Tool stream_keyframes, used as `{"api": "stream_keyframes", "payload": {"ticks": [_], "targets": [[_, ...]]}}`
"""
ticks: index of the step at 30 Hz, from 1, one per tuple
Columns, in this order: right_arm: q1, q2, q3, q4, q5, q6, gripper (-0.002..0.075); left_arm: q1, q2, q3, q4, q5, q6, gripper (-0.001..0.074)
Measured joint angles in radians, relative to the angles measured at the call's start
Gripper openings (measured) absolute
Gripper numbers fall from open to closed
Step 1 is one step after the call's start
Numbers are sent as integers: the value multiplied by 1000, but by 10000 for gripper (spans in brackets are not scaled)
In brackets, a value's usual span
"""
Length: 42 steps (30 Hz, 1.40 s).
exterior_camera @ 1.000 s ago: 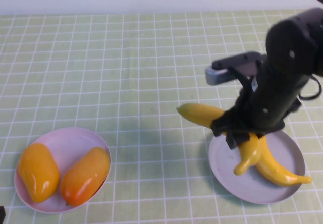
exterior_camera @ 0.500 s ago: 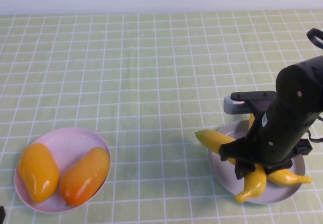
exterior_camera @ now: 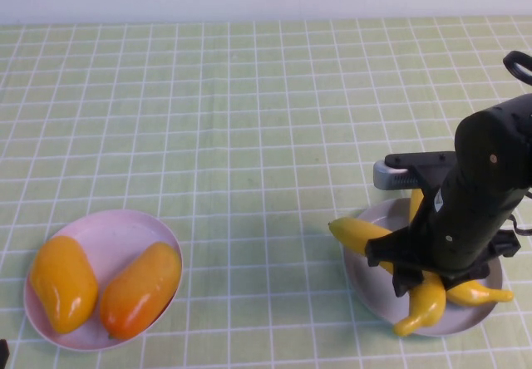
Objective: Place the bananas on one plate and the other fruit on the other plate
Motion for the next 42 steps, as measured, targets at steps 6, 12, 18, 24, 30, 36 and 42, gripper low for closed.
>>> {"api": "stream_keyframes", "payload": {"ticks": [6,12,18,24,30,36,42], "targets": [[0,0,0,-15,16,7,497,0,0,0,0,0,0,2],[0,0,-21,-19,83,10,512,0,0,0,0,0,0,2],[0,-1,-120,-20,194,-28,360,0,0,0,0,0,0,2],[0,-55,-144,-8,211,-113,71,0,0,0,0,0,0,2],[26,-194,-144,11,218,-137,-6,0,0,0,0,0,0,2],[101,-381,-144,10,130,-141,-13,0,0,0,0,0,0,2],[123,-472,-144,14,109,-143,-15,0,0,0,0,0,0,2]]}}
